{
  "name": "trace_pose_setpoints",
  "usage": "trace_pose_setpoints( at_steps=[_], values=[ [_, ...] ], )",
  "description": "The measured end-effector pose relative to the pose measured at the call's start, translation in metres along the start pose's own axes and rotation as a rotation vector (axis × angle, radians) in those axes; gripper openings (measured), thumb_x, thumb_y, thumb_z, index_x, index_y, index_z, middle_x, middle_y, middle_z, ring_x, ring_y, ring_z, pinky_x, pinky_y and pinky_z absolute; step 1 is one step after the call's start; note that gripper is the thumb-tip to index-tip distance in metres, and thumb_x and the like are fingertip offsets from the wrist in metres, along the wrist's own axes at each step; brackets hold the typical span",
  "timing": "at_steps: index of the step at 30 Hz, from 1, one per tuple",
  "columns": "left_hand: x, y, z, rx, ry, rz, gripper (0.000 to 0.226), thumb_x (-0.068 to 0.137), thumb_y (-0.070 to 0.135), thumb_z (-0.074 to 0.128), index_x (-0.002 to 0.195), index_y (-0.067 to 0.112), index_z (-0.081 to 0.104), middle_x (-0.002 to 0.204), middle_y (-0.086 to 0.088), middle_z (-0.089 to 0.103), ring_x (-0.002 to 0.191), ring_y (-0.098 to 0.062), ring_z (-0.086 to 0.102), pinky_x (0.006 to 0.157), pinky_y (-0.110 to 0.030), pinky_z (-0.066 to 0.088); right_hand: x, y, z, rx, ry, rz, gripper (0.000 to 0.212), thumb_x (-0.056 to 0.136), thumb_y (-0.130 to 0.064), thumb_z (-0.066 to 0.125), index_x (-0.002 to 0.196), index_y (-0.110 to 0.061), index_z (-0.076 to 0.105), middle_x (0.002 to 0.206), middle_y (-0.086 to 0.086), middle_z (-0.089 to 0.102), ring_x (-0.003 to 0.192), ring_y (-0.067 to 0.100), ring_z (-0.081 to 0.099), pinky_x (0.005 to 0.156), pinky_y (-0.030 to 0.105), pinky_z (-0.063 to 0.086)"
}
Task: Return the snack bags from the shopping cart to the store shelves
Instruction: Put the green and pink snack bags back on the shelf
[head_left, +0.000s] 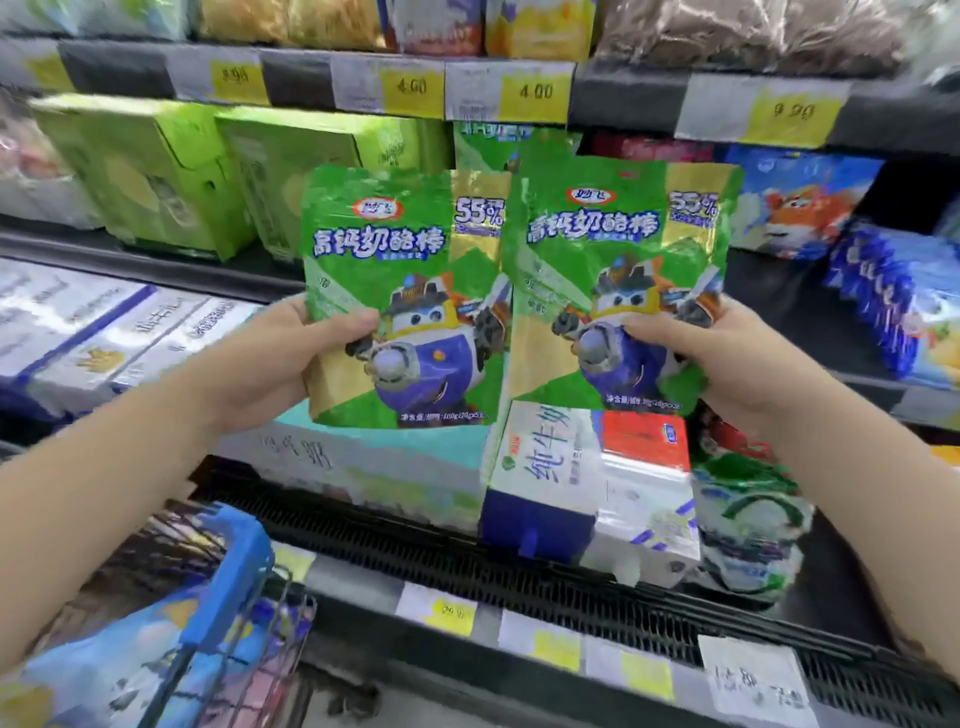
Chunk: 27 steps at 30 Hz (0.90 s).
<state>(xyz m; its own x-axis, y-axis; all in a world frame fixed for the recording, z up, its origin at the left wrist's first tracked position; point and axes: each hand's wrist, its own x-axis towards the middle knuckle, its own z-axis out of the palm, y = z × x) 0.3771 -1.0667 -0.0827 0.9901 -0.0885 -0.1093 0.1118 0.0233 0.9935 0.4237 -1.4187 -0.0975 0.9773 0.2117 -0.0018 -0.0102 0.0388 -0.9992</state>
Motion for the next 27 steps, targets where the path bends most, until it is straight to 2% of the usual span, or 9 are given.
trace_pose_setpoints(
  at_steps=[4, 9, 11, 13, 18, 23, 27],
  values=[
    [0.017, -0.010, -0.003, 0.040, 0.015, 0.079, 0.026, 0.057, 0.033, 0.076, 0.083, 0.030, 0.081, 0.092, 0.004, 0.077, 0.073, -0.007, 0.072, 0.065, -0.025, 0.060, 0.022, 0.009, -0.001, -0.014, -0.047, -0.055, 0.046, 0.078, -0.013, 0.073, 0.123, -0.005, 0.067, 0.111, 0.010, 0.077, 0.093, 0.022, 0.076, 0.071, 0.028, 0.061],
    [0.028, -0.019, -0.005, 0.047, 0.042, 0.149, 0.014, 0.057, 0.035, 0.074, 0.068, 0.028, 0.079, 0.073, 0.007, 0.073, 0.061, -0.005, 0.068, 0.057, -0.020, 0.056, 0.029, 0.022, 0.003, -0.018, -0.050, -0.101, 0.035, 0.089, -0.007, 0.069, 0.124, -0.007, 0.067, 0.113, 0.011, 0.077, 0.093, 0.023, 0.077, 0.071, 0.031, 0.063],
    [0.032, -0.024, -0.008, 0.036, 0.005, 0.165, 0.013, 0.066, 0.031, 0.072, 0.076, 0.026, 0.080, 0.082, 0.003, 0.075, 0.067, -0.008, 0.070, 0.061, -0.022, 0.058, 0.030, 0.025, 0.004, -0.019, -0.050, -0.105, 0.039, 0.089, -0.007, 0.070, 0.127, -0.006, 0.065, 0.115, 0.012, 0.076, 0.101, 0.027, 0.075, 0.079, 0.034, 0.063],
    [0.035, -0.029, -0.011, 0.025, -0.014, 0.169, 0.014, 0.078, 0.026, 0.068, 0.084, 0.023, 0.080, 0.091, 0.000, 0.076, 0.072, -0.010, 0.071, 0.064, -0.024, 0.059, 0.030, 0.027, 0.004, -0.023, -0.039, -0.103, 0.039, 0.089, -0.007, 0.070, 0.127, -0.007, 0.064, 0.114, 0.011, 0.076, 0.103, 0.029, 0.075, 0.081, 0.034, 0.063],
    [0.038, -0.030, -0.012, -0.003, -0.003, 0.174, 0.019, 0.091, 0.020, 0.058, 0.104, 0.015, 0.071, 0.098, -0.003, 0.076, 0.076, -0.011, 0.072, 0.063, -0.024, 0.058, 0.034, 0.023, 0.004, -0.035, -0.017, -0.085, 0.039, 0.088, -0.011, 0.073, 0.126, -0.009, 0.065, 0.110, 0.012, 0.077, 0.092, 0.024, 0.077, 0.070, 0.030, 0.062],
    [0.035, -0.024, -0.018, 0.010, 0.024, 0.165, 0.019, 0.097, 0.018, 0.055, 0.109, 0.012, 0.068, 0.100, -0.005, 0.076, 0.076, -0.012, 0.073, 0.063, -0.024, 0.058, 0.063, 0.009, 0.005, -0.092, 0.017, -0.091, 0.051, 0.085, -0.017, 0.079, 0.130, -0.004, 0.060, 0.113, 0.017, 0.076, 0.108, 0.035, 0.072, 0.095, 0.046, 0.058],
    [0.032, -0.019, -0.026, 0.014, 0.050, 0.163, 0.019, 0.094, 0.020, 0.058, 0.101, 0.014, 0.074, 0.103, -0.008, 0.076, 0.078, -0.015, 0.073, 0.064, -0.027, 0.060, 0.094, -0.005, 0.021, -0.133, 0.061, -0.086, 0.045, 0.087, -0.015, 0.079, 0.127, -0.005, 0.062, 0.108, 0.014, 0.077, 0.107, 0.034, 0.073, 0.091, 0.041, 0.060]
  ],
)
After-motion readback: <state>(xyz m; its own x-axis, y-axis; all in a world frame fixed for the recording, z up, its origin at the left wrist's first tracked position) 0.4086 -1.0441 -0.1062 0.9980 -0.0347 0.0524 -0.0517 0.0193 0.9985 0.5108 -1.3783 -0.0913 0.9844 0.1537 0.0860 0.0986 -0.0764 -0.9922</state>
